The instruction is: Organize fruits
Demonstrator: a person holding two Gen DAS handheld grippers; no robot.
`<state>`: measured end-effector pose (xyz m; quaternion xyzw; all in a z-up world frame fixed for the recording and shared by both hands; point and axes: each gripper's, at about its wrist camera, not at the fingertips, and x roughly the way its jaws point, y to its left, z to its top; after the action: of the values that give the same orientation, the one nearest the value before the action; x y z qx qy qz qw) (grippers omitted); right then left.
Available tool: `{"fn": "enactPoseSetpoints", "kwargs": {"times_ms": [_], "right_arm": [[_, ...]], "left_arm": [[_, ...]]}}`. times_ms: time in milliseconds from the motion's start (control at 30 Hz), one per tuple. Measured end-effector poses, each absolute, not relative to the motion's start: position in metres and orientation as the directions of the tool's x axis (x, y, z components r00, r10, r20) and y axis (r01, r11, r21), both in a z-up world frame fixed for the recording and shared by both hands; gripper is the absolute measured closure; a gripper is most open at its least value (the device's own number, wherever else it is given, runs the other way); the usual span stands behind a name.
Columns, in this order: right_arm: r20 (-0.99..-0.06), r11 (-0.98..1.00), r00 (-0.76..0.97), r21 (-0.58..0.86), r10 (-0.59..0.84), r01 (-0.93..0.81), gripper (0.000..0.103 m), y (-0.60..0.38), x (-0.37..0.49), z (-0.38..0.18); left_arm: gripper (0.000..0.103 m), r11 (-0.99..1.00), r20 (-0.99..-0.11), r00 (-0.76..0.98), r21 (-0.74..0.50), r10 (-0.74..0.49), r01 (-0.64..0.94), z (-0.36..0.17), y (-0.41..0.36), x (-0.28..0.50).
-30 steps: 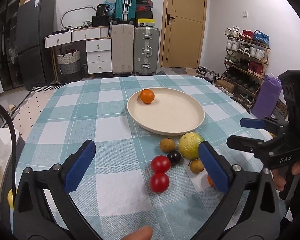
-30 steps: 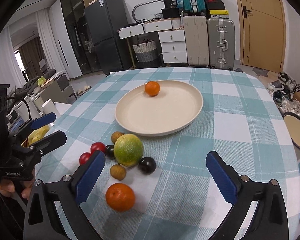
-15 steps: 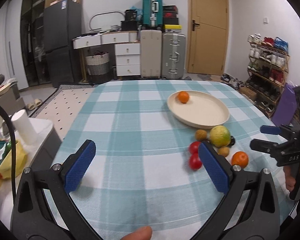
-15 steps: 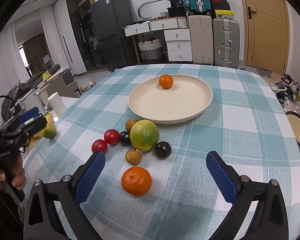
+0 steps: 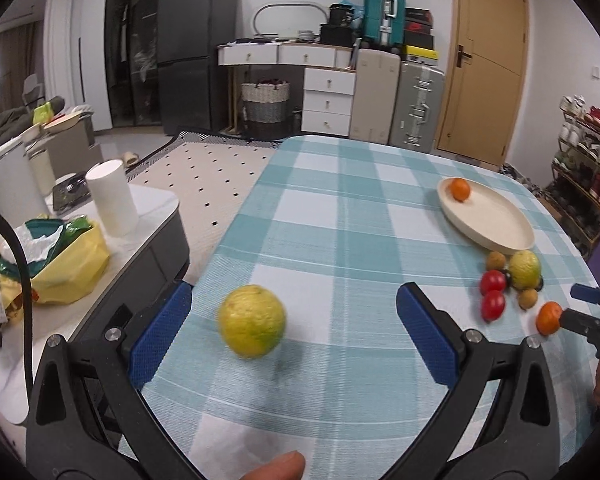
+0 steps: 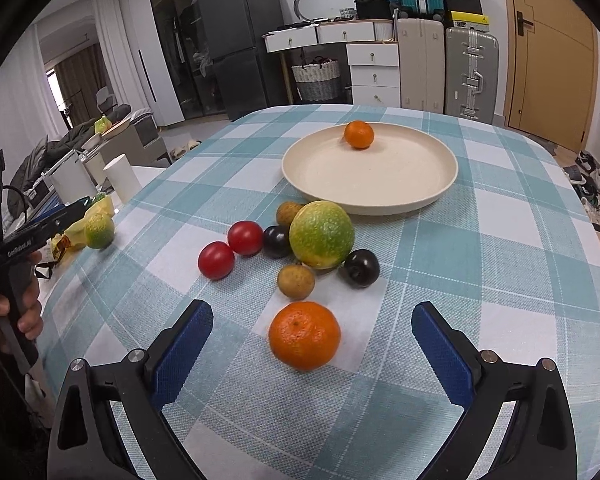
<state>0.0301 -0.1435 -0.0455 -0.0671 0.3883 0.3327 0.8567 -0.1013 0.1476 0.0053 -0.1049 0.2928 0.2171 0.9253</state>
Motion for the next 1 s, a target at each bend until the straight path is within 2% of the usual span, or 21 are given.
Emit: {"fn": "enactPoseSetpoints", "kwargs": {"times_ms": [267,467,533,833,1000], "right_arm": [[-0.732,0.747,0.424,0.173,0.534,-0.642,0.004,-0.138,0.028,-0.054],[-0.737,0.745,0.409,0.191,0.539,-0.639,0.013,-0.139,0.030,-0.057],[-0.740,0.744,0.404,0.190,0.537,-0.640,0.014,-0.138,0.030,-0.058],[-0.760,0.737,0.382,0.181,0.525,-0.651,0.031,-0.137,0.030,-0.064],[-0.768,0.739,0.385,0.166,0.512,-0.653,0.042,-0.135,0.030,-0.066]], "left_arm": [[0.001,0.864,-0.667,0.654,-0.031,0.357,-0.503,-0.022,0.171,-0.086],[0.001,0.863,-0.708,0.626,-0.048,0.326,-0.504,-0.034,0.177,-0.077],[0.004,0.867,-0.713,0.624,-0.046,0.319,-0.496,-0.037,0.177,-0.073],[0.032,0.873,-0.758,0.592,-0.063,0.273,-0.483,-0.050,0.180,-0.057],[0.056,0.872,-0.777,0.577,-0.077,0.252,-0.484,-0.055,0.184,-0.054]]}}
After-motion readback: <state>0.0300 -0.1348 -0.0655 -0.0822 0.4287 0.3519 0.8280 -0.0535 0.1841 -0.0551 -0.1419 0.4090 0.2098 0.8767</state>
